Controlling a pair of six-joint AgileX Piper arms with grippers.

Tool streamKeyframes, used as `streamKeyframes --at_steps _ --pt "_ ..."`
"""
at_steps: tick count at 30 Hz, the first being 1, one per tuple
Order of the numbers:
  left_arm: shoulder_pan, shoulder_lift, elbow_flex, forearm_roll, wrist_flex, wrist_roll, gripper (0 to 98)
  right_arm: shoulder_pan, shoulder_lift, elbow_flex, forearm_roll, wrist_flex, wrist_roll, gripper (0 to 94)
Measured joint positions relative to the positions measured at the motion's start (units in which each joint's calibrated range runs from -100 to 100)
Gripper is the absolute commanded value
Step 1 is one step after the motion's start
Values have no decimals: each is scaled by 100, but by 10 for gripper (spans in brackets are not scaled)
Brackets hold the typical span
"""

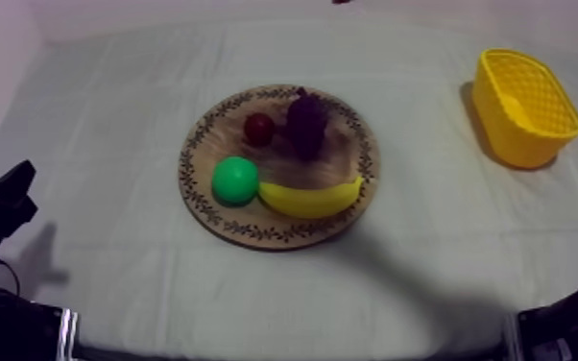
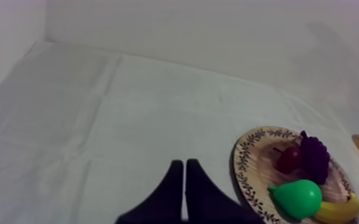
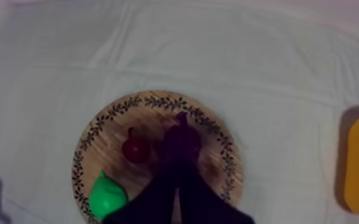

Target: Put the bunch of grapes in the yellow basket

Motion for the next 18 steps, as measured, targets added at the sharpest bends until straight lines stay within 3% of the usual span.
streamKeyframes --at_steps 6,18 --pt "0 0 0 0 0 0 1 29 632 -723 -219 493 120 2" --pt "0 0 0 0 0 0 1 137 1697 -1245 -439 870 53 3"
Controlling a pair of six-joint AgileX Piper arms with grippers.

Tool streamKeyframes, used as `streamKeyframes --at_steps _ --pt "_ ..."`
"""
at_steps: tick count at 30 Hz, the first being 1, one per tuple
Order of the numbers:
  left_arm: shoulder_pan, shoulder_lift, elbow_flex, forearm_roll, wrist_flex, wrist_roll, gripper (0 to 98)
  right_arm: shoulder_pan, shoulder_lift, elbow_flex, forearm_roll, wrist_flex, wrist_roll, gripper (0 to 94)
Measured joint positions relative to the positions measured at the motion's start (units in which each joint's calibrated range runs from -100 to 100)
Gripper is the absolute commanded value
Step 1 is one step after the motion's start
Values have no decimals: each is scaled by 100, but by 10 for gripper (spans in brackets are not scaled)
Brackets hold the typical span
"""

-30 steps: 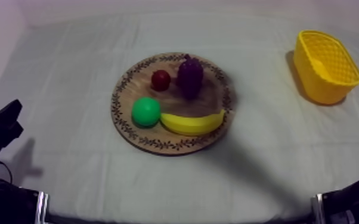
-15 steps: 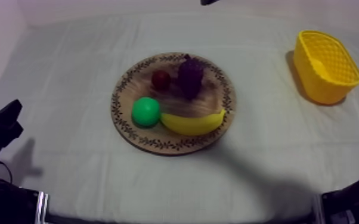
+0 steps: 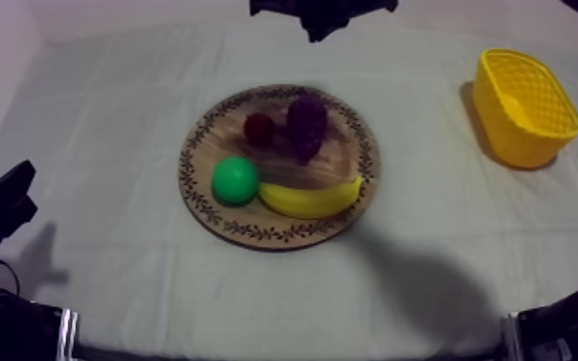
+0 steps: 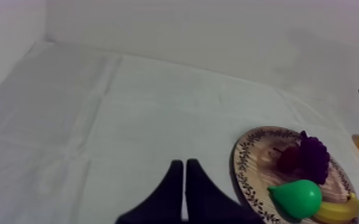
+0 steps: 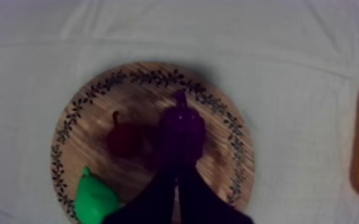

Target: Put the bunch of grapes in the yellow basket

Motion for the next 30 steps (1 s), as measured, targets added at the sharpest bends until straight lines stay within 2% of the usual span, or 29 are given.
streamKeyframes --at_steps 2,5,10,17,23,26,30 --pt "0 0 0 0 0 0 1 12 111 -13 -31 52 -7 14" --pt "0 0 0 0 0 0 1 12 221 -41 -31 61 1 86" --pt "0 0 0 0 0 0 1 12 328 -107 -37 67 7 227" --pt "0 0 0 0 0 0 1 49 349 -139 -49 49 36 485" --pt "0 0 0 0 0 0 1 89 391 -125 -102 -67 48 638" --pt "0 0 0 0 0 0 1 109 427 -71 -107 -134 73 691" --pt "0 0 0 0 0 0 1 93 529 50 -135 -313 90 715"
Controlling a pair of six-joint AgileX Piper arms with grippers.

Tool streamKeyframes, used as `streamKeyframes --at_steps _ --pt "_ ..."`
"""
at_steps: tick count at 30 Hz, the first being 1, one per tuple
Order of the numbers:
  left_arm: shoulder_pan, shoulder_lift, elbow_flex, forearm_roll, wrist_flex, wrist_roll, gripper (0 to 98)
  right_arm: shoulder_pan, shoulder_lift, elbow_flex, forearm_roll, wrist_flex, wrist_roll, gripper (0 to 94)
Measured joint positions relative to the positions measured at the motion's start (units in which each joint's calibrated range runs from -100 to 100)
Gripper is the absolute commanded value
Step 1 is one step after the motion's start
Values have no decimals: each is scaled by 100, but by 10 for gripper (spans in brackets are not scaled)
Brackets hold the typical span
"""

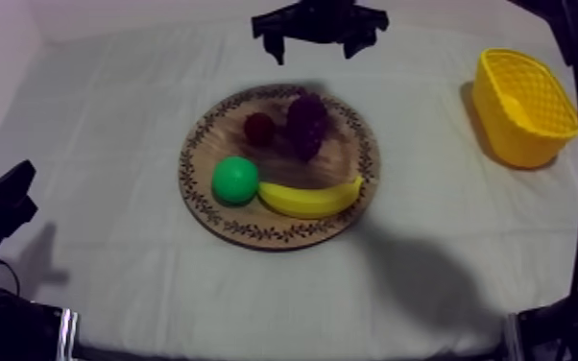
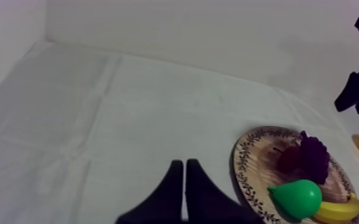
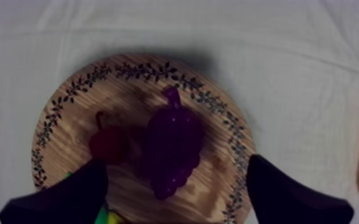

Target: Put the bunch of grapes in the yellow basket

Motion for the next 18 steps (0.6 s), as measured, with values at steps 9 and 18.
streamKeyframes --at_steps 9,18 --pt "0 0 0 0 0 0 1 -14 345 280 -26 -394 4 711" --pt "0 0 0 0 0 0 1 77 823 553 -101 -925 24 710"
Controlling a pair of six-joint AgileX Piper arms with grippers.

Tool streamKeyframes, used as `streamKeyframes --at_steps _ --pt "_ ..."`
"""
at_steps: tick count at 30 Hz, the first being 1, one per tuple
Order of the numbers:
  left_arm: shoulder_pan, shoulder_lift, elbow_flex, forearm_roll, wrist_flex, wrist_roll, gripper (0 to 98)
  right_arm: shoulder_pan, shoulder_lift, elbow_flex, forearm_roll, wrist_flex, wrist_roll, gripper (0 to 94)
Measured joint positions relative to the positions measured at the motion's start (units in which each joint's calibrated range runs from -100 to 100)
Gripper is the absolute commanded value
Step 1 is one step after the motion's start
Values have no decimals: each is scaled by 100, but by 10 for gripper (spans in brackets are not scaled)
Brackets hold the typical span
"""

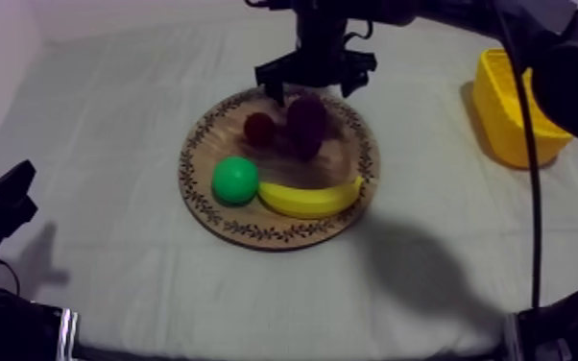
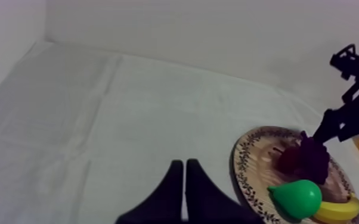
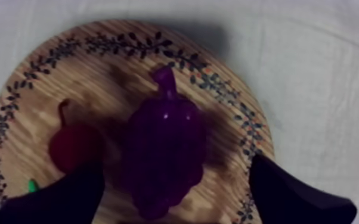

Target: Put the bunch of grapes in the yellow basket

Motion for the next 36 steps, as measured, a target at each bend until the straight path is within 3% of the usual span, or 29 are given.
streamKeyframes --at_steps 12,14,19,22,36 --pt "0 0 0 0 0 0 1 56 651 117 -149 -788 -68 688" --pt "0 0 0 0 0 0 1 52 705 117 -166 -887 -91 654" --pt "0 0 0 0 0 0 1 52 757 98 -203 -1018 -92 435" --pt "0 0 0 0 0 0 1 52 757 91 -198 -1038 -138 349" --pt "0 0 0 0 0 0 1 241 -323 753 143 -1033 -102 291"
